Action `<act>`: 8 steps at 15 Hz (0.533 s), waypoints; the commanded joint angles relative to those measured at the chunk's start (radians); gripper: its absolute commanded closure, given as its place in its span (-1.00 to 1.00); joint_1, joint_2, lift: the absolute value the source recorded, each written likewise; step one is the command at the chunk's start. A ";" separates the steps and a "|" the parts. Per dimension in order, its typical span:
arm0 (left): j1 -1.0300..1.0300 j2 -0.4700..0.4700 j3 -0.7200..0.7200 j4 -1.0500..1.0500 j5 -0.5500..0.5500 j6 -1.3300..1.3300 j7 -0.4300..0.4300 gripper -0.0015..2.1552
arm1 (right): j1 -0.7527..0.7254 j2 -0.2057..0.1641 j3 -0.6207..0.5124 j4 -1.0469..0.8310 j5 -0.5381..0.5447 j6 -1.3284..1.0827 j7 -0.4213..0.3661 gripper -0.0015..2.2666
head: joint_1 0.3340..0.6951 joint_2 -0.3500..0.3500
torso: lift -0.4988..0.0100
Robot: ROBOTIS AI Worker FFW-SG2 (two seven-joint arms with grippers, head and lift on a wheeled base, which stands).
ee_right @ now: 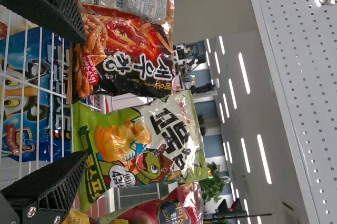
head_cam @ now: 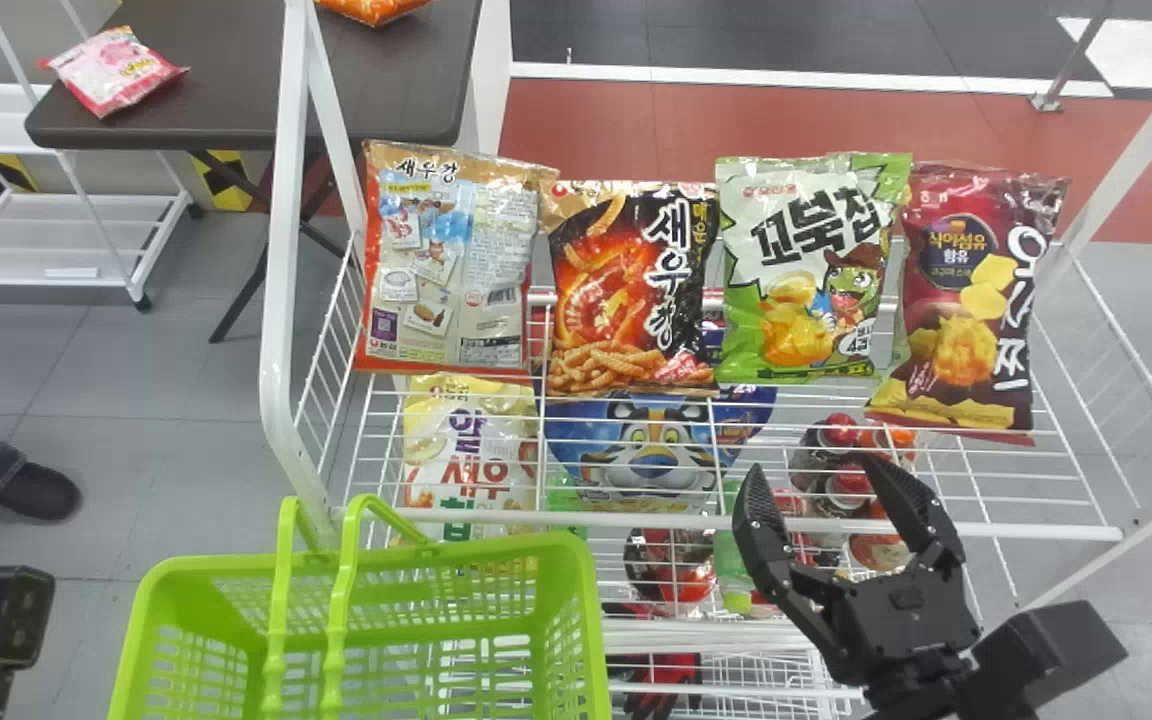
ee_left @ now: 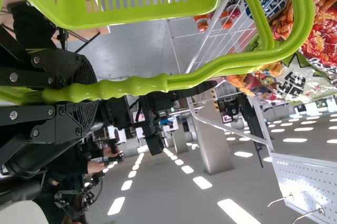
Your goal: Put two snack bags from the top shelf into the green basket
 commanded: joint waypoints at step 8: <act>0.000 -0.006 -0.012 0.004 -0.005 0.013 0.005 0.99 | -0.002 0.000 0.001 0.000 0.001 0.000 0.002 -0.97 | 1.00 -0.07 | 0.96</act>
